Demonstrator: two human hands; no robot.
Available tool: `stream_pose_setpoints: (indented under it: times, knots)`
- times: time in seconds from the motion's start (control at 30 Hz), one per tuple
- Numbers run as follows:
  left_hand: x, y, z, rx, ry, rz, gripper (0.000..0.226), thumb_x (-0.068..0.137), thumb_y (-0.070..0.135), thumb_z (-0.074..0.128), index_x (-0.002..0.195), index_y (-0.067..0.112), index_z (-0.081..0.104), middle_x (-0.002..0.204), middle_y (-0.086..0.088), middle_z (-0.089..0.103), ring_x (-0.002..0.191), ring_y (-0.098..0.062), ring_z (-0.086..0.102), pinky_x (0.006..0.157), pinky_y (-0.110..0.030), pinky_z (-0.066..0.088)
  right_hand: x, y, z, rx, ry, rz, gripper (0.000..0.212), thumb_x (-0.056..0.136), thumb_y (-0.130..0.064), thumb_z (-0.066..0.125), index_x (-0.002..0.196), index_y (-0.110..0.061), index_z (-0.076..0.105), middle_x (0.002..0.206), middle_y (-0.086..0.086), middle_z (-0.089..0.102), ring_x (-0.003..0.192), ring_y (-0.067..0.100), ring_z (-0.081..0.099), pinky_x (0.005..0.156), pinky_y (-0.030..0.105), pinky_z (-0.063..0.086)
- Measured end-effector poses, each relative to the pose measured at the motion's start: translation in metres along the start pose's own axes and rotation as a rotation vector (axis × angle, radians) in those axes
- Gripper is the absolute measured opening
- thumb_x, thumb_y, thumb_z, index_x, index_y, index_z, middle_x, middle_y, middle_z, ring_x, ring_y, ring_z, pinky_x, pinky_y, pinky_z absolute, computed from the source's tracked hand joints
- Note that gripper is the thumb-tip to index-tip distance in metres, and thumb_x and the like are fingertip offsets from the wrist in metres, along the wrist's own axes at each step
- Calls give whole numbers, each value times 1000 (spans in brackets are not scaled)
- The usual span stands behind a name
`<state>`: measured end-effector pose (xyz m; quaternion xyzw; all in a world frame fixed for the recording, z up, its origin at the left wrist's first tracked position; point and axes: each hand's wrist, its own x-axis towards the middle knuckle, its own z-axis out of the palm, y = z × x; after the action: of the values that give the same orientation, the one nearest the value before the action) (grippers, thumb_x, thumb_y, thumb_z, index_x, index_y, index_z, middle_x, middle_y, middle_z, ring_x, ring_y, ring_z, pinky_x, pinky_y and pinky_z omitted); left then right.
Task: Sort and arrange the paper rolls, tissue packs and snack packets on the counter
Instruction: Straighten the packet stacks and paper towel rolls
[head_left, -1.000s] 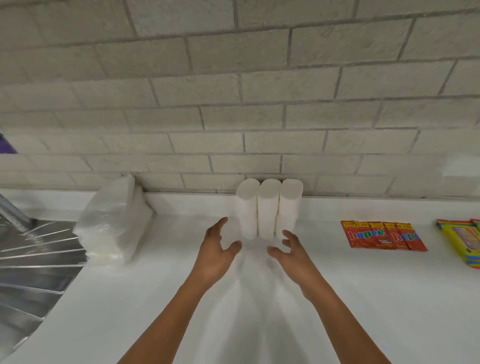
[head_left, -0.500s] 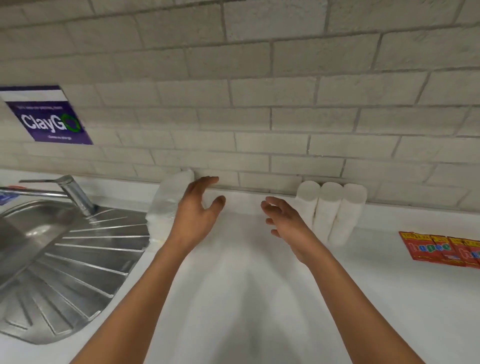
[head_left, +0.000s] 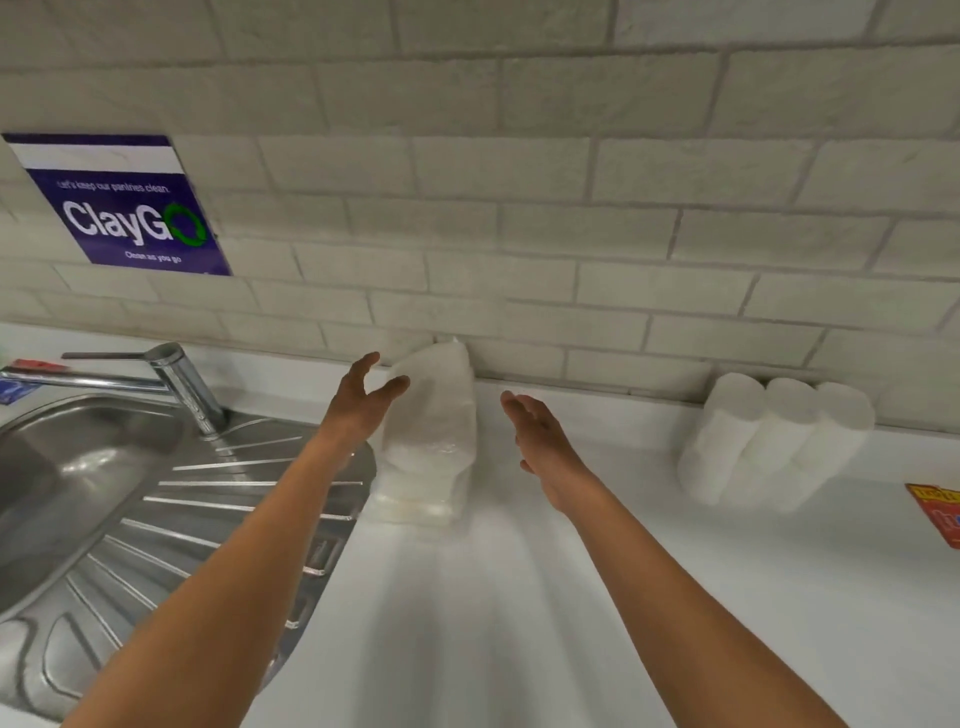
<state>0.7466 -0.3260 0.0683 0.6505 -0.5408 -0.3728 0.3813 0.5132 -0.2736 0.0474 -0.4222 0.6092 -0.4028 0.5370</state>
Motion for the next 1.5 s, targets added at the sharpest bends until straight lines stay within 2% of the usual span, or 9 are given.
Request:
stream_pose_setpoints:
  times: [0.17,0.27,0.33,0.47,0.53,0.63,0.77,1.17,1.5]
  knots:
    - [28,-38,2,-181,-60,-176,72,90,69,47,151,34,35,156,8,36,141,-21,37,117,-51,30,29,7,35,41,-3,131,71,92,-69,39,152,-34,28,155,-8,34,136,21,40,111,47,36]
    - [45,-72,8,-292,-142,-300,91,63,96,47,140,47,46,144,12,51,131,-22,50,111,-55,36,41,14,46,106,-38,203,72,91,-72,37,153,-36,25,157,-9,30,140,23,36,111,50,33]
    - [57,-93,14,-364,-212,-346,94,54,101,47,131,49,56,134,7,63,122,-25,60,107,-55,40,49,21,54,133,-60,233,76,89,-75,37,153,-37,23,158,-10,29,141,24,34,112,53,30]
    - [34,-75,23,-493,-276,-376,84,76,91,37,127,30,65,118,-7,72,109,-29,69,103,-47,48,61,34,69,196,-89,260,85,78,-83,42,150,-40,29,154,-12,36,138,24,39,110,58,29]
    - [33,-77,29,-533,-315,-364,83,82,86,30,128,26,65,118,-10,72,110,-30,68,104,-48,47,62,37,72,253,-124,265,83,75,-86,43,145,-43,38,144,-12,48,128,19,48,105,53,33]
    - [32,-78,34,-561,-326,-363,79,85,84,29,125,27,66,117,-9,72,109,-29,69,104,-49,48,64,45,78,344,-178,241,71,81,-84,39,137,-41,50,123,-13,62,105,8,58,99,39,39]
    - [31,-82,38,-566,-333,-394,82,78,90,35,122,30,69,118,-9,72,110,-31,68,105,-51,47,66,57,86,408,-202,197,87,63,-96,46,131,-43,59,127,-5,68,122,21,60,112,47,39]
    - [3,-62,74,-659,-377,-324,64,96,69,28,124,25,66,115,-8,73,108,-26,69,96,-43,51,48,63,45,539,-200,85,68,86,-78,42,131,-30,62,127,5,68,121,24,62,112,49,41]
    - [-30,-18,143,-608,-466,-285,69,94,74,27,128,27,64,115,-7,73,107,-26,70,99,-45,51,12,71,-36,602,-96,2,61,96,-67,37,131,-25,63,127,10,67,121,26,63,111,49,42]
